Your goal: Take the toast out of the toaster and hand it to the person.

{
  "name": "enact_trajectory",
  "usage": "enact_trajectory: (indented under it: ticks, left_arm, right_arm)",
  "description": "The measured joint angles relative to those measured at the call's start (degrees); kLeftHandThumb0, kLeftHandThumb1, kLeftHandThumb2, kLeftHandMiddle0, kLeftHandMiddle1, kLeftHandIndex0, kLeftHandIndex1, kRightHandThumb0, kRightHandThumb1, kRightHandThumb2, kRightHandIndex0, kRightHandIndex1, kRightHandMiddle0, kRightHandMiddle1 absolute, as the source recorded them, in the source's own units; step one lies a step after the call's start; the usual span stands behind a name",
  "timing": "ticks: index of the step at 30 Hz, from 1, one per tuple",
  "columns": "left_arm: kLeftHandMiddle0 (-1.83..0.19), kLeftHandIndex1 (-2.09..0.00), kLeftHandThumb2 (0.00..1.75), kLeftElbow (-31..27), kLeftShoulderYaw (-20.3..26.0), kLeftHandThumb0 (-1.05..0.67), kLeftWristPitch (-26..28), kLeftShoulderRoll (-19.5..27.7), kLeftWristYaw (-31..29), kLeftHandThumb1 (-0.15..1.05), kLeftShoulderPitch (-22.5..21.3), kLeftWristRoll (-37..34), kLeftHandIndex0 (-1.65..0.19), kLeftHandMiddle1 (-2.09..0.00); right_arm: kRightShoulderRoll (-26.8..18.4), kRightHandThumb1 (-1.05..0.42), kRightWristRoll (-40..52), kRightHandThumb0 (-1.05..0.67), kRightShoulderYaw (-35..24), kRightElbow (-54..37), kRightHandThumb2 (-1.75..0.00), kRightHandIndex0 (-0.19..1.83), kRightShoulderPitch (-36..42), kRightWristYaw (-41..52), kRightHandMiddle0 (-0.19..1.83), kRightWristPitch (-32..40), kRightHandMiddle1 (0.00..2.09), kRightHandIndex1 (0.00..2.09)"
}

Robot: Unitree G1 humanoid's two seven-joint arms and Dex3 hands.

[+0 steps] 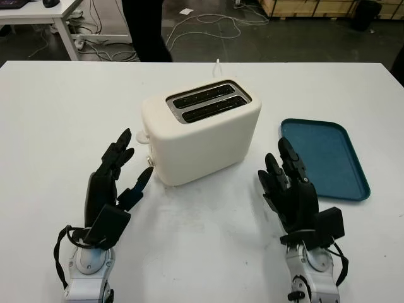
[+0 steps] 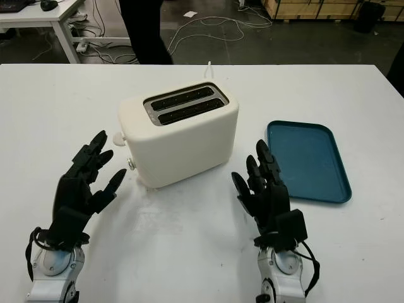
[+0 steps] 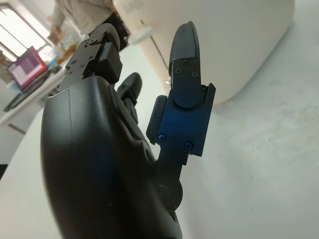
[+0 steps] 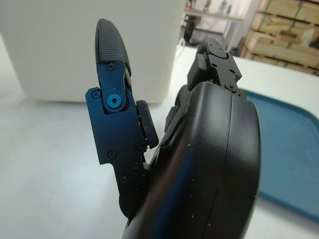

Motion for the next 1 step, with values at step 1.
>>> enact_trajectory:
  ticks: [1]
  left_arm:
    - [0.0, 0.0, 0.45, -0.6, -0.1, -0.53, 0.4, -0.3, 0.2, 0.92, 0.1, 0.1, -0.22, -0.64]
  right_arm:
    - [0.0, -0.92, -0.2, -0.59, -0.1, 0.0, -0.17, 0.12, -0.2, -0.3, 0.16, -0.1, 0.02, 0.02]
